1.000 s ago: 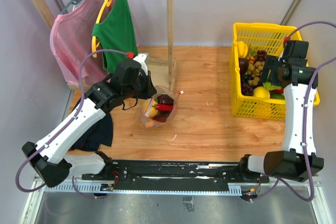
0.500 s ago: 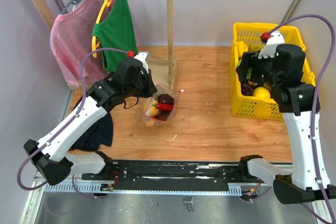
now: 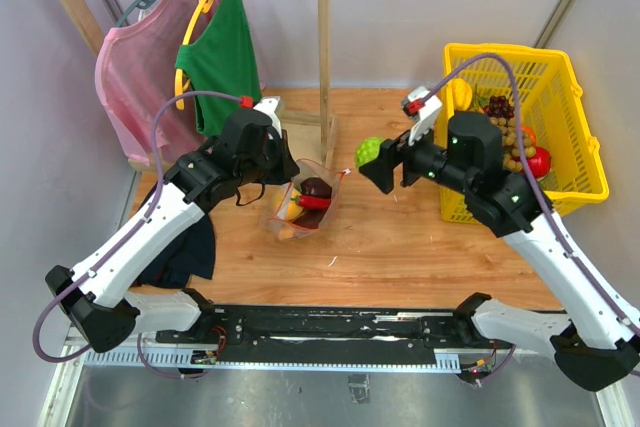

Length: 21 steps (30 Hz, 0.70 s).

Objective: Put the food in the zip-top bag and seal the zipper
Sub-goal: Place the fake fruit in the zipper food storage bag.

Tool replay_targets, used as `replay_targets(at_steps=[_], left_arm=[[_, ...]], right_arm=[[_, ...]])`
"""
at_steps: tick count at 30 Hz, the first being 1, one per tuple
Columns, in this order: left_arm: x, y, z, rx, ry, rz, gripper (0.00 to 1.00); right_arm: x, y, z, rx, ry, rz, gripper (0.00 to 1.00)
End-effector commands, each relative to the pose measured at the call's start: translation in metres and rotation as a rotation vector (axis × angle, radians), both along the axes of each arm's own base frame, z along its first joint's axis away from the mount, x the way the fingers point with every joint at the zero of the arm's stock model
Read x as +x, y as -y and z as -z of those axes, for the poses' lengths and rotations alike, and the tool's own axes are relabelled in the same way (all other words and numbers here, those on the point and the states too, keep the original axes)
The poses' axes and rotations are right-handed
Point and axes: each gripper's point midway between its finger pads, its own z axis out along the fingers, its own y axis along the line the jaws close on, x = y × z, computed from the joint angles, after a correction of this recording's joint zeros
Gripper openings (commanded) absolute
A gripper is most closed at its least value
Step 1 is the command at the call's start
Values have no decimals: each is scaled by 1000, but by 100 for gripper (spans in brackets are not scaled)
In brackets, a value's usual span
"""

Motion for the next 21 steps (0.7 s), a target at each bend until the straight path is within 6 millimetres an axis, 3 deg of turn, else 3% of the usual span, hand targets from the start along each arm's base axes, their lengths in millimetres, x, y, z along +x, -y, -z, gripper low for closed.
replay_targets(at_steps=[1,6,12,17,21], left_arm=[[4,5,-24,-72,61,-16,0],[5,8,-19,-85,53,-14,0],[5,12,-15,-104,41,-13,0],[6,14,-13,-110,34,-14,0],[5,15,-13,-122,29,-15,0]], right_arm=[[-14,-42,-10,96,65,-122,40],[-28,-79,10,85,80,-222,42],[-27,-114,51,38,59,-269,43],[-16,-124,81,-50,37,-244,47],[-2,-119,102,-118,33,-181,54]])
